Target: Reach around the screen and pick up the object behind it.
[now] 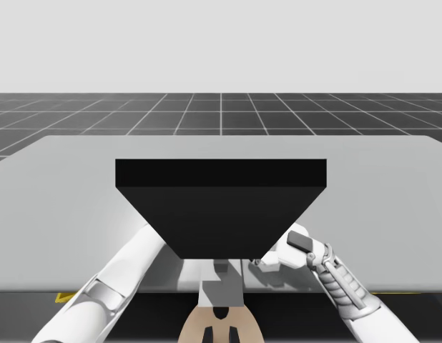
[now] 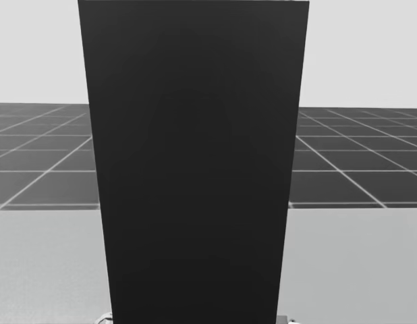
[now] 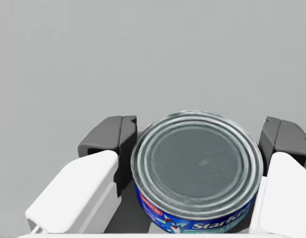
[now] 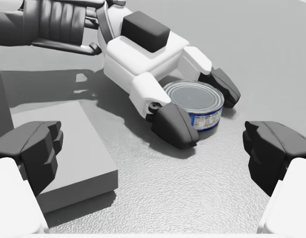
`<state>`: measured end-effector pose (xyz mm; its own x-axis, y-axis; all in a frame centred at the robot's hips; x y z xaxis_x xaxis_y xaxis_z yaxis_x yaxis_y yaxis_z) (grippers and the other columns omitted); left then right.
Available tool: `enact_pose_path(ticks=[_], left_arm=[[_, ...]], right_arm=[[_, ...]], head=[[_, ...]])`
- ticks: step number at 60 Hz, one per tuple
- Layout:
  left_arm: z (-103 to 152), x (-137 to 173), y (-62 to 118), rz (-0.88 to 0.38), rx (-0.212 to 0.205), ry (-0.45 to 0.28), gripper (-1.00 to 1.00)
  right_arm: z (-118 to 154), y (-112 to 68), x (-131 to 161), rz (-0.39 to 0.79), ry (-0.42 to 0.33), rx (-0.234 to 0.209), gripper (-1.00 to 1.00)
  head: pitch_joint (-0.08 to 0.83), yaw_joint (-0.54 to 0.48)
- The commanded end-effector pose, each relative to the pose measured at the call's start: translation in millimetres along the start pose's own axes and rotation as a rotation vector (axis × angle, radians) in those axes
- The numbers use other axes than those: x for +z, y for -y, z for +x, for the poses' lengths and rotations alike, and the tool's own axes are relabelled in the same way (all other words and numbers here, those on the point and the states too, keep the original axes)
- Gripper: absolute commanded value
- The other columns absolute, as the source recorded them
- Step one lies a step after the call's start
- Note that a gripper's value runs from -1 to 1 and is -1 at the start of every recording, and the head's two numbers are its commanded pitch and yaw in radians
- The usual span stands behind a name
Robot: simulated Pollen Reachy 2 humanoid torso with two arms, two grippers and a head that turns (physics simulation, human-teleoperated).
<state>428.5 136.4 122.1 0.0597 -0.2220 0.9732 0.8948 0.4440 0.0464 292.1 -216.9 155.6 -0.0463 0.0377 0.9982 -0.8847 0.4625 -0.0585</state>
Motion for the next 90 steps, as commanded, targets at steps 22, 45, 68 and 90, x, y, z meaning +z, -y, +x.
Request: enact_pose_path(ticks=[22, 45, 68, 90], left_arm=[[-2, 84, -22.7, 0.205, 0.037, 0.01, 1.0], [-9, 177, -55.9, 0.4, 0.068, 0.05, 1.0], [32, 231, -71.6, 0.548, 0.012, 0.143, 1.0], [122, 256, -61.3, 0.613, -0.117, 0.3, 1.0]], right_arm=[[1, 0.2, 1, -0.005, 0.001, 0.001, -1.0], [1, 1.9, 1, -0.014, -0.006, -0.001, -1.0], [1, 3.8, 0, -0.025, 0.01, 0.011, -1.0], [-1, 7.3, -2, -0.05, 0.025, 0.048, -1.0]], head=[[0.149, -0.04], [0.147, -0.04], [0.138, -0.04], [0.131, -0.04]])
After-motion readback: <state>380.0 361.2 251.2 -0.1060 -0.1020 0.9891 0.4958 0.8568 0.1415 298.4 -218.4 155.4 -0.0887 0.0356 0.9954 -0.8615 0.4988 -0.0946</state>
